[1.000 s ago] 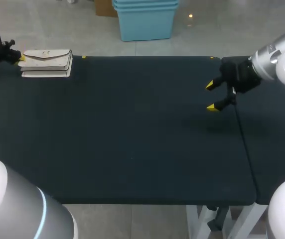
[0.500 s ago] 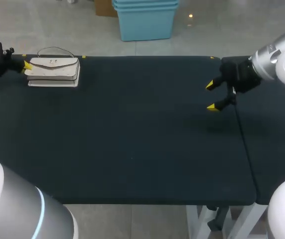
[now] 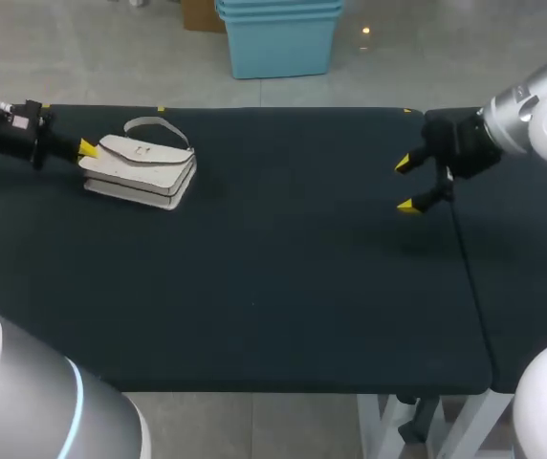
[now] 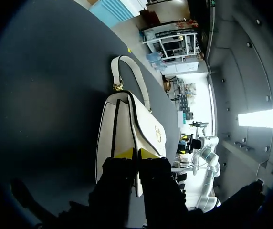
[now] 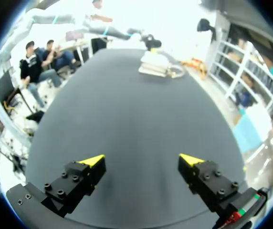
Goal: Pick up the bag, open it, inspect its contents, close it, and place it on the opposite side
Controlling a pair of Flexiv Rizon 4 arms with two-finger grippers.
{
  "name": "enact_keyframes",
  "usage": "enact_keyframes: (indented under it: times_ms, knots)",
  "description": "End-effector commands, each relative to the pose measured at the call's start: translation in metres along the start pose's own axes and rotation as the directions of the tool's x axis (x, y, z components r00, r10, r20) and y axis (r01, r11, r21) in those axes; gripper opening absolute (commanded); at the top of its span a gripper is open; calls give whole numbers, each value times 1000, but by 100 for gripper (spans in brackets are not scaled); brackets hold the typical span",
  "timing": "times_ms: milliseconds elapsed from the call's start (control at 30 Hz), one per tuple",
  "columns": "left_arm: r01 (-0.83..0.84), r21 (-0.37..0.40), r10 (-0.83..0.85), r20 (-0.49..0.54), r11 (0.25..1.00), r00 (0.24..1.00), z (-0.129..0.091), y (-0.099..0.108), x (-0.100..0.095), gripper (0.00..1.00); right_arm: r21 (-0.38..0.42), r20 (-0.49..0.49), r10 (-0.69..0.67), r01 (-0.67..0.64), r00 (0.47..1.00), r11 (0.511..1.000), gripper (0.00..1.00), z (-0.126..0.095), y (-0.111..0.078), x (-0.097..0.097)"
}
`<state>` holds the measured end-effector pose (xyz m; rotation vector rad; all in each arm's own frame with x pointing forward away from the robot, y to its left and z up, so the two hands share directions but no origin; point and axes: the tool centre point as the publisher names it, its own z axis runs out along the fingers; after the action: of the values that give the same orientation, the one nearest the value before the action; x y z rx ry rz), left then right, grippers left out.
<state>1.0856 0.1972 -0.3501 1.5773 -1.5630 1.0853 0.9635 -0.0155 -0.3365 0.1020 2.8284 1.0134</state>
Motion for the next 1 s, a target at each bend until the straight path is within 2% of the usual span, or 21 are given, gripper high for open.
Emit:
enact_keyframes:
  times_ms: [33,500,567,600,667,733,767,800,867,900,967,1000]
  knots:
    - [0,-83,0,-3,997,1000,0,-5,0,0,0,1,0,0,1000,1000,100,1,0,0]
    - [0,-83,0,-3,997,1000,0,-5,0,0,0,1,0,0,1000,1000,100,1,0,0]
    - [27,16,-28,60,1000,998,15,7,5,0,0,1,0,0,1000,1000,100,1,0,0]
    - [79,46,-81,44,996,996,20,12,8,0,0,1,0,0,1000,1000,100,1,0,0]
    - [95,170,-111,88,981,990,31,25,15,0,0,1,0,0,1000,1000,100,1,0,0]
    - [102,229,-125,88,968,988,38,36,21,0,0,1,0,0,1000,1000,100,1,0,0]
    - [99,281,-134,106,954,985,42,41,24,0,0,1,0,0,1000,1000,100,1,0,0]
    - [102,279,-133,95,955,987,45,46,29,0,0,1,0,0,1000,1000,100,1,0,0]
    - [91,399,-161,147,912,976,53,54,37,0,0,1,0,0,1000,1000,100,1,0,0]
    - [97,408,-160,123,908,979,57,58,41,0,0,1,0,0,1000,1000,100,1,0,0]
    - [76,499,-166,139,863,976,62,66,49,0,0,1,0,0,1000,1000,100,1,0,0]
    - [88,508,-169,115,857,979,65,71,52,0,0,1,0,0,1000,1000,100,1,0,0]
